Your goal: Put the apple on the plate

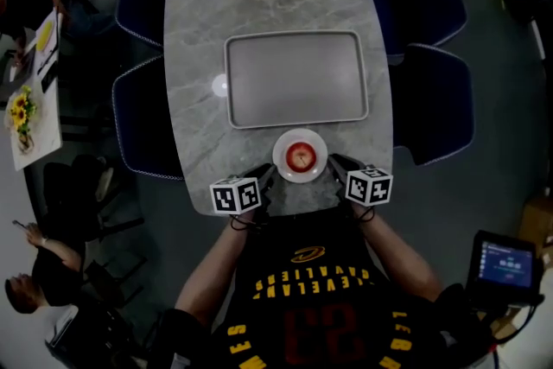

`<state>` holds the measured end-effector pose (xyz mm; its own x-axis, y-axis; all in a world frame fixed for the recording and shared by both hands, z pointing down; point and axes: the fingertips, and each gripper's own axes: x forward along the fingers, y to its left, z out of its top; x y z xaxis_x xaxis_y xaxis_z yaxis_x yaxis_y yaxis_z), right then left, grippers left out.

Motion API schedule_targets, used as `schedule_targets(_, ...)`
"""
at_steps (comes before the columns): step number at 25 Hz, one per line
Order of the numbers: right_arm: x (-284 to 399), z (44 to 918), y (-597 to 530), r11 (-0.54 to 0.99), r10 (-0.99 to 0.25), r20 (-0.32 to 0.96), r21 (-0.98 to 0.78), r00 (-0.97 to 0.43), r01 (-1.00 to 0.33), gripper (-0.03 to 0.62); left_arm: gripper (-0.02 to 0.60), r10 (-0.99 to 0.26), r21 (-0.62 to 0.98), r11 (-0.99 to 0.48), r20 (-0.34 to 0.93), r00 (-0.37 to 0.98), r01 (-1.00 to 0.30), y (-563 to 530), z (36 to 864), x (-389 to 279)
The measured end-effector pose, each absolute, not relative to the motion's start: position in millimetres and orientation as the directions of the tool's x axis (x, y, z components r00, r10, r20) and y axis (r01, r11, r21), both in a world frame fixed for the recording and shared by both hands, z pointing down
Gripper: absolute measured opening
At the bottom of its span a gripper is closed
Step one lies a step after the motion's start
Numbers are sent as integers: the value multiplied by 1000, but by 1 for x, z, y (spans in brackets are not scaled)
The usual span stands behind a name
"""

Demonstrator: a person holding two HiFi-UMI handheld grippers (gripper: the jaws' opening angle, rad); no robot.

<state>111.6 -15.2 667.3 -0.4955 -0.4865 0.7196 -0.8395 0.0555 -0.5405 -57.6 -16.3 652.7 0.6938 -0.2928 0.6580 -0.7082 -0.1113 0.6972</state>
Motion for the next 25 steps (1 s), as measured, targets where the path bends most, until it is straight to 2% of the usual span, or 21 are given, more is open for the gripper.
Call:
schedule_targets(20,102,676,-10,-64,-449,712,-629,-540,-775,51,73,-222,749,34,651,725,-662,-9,676,-41)
schedule_targets(22,103,678,-11,-66,-445,709,-634,-546,-770,49,43,-223,749,52,654,723,-661,-11,681,-39)
schedule_targets(25,104,681,-13,-77,-441,708,-642,-551,-763,47,40,-220,750,68,655,723,-658,-15,684,-39)
